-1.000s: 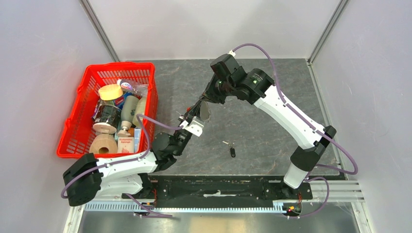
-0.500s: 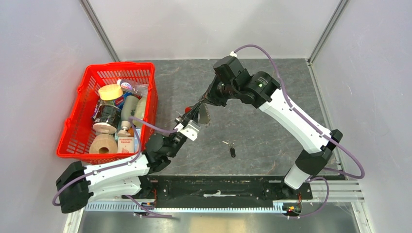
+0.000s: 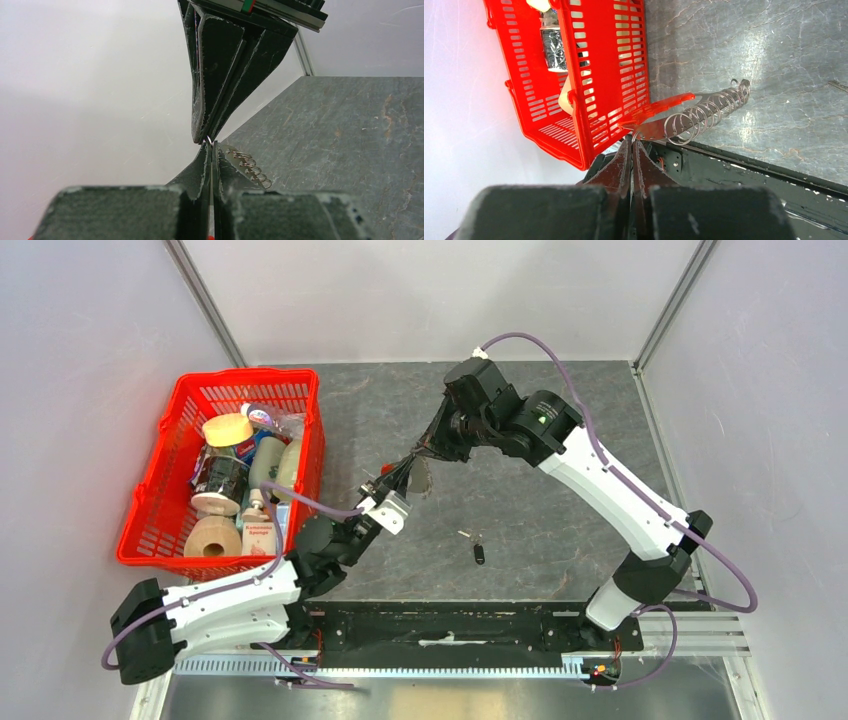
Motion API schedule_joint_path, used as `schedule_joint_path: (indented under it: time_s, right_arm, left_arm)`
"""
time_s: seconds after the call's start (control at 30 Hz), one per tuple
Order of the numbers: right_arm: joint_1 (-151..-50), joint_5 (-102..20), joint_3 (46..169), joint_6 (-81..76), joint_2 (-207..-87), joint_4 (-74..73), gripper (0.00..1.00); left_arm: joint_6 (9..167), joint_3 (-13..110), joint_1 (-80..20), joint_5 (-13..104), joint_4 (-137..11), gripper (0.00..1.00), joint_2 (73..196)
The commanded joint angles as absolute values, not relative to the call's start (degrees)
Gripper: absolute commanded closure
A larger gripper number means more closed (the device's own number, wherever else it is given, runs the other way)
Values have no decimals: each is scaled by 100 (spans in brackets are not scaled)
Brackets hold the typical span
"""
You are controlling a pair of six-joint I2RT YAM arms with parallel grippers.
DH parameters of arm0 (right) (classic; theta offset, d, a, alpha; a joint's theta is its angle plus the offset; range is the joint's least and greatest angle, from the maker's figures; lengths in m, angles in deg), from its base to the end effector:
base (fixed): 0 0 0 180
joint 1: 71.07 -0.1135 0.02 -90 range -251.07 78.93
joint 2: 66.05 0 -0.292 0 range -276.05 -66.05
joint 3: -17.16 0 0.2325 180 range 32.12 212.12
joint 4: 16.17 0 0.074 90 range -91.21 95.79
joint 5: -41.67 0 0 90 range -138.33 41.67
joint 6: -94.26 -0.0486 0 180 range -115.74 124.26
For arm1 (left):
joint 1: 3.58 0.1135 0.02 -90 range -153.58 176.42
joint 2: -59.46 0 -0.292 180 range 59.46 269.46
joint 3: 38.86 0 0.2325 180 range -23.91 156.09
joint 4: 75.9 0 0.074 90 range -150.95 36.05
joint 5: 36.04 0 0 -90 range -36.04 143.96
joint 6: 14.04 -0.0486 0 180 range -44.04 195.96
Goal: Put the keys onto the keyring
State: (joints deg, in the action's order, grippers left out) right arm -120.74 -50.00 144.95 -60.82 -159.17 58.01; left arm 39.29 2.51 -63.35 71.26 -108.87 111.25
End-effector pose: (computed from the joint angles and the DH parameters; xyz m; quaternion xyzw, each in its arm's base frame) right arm 0.2093 0.2443 0.4593 0.1274 0.8954 0.3521 0.2410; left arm 0.1027 -0.1476 0.3471 0.3260 0.4590 -0.0828 0.8223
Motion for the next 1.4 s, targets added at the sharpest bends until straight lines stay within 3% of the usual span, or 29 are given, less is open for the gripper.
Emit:
schedule_joint_path:
  time_s: [0.0,0.27,0.63,0.9,1.07,1.27,1.37]
  right_arm:
    - [-12055,-4905,14521,-5796,-15489,5686,94]
    - [-12029,-4851,14629,-5379,-15340,6024,81]
    - [-11973,-4850,14341,-4713,-14987,6118,76]
    - [-11949,-4663,14120,-3315,-14486,6363,70]
    - [-11949,-3915,13483,-2414,-14053,6328,67]
    - [-11951,-3142,12832,-1795,-13367,5946,62]
    - [-11958,-3465,12762,-1666,-13312,6280,59]
  left_arm:
    - [4181,419,-6335,7222,-10701,98,10974]
    - [4181,390,-6333,7224,-10586,98,10870]
    - [4599,463,-6334,6906,-10071,98,10561]
    - [5718,748,-6334,6132,-8844,98,9814]
    - [6453,927,-6336,5685,-8248,98,9270]
    - [7524,1538,-6334,4859,-7484,98,9261]
    - [8031,1706,-6335,4599,-7287,98,9275]
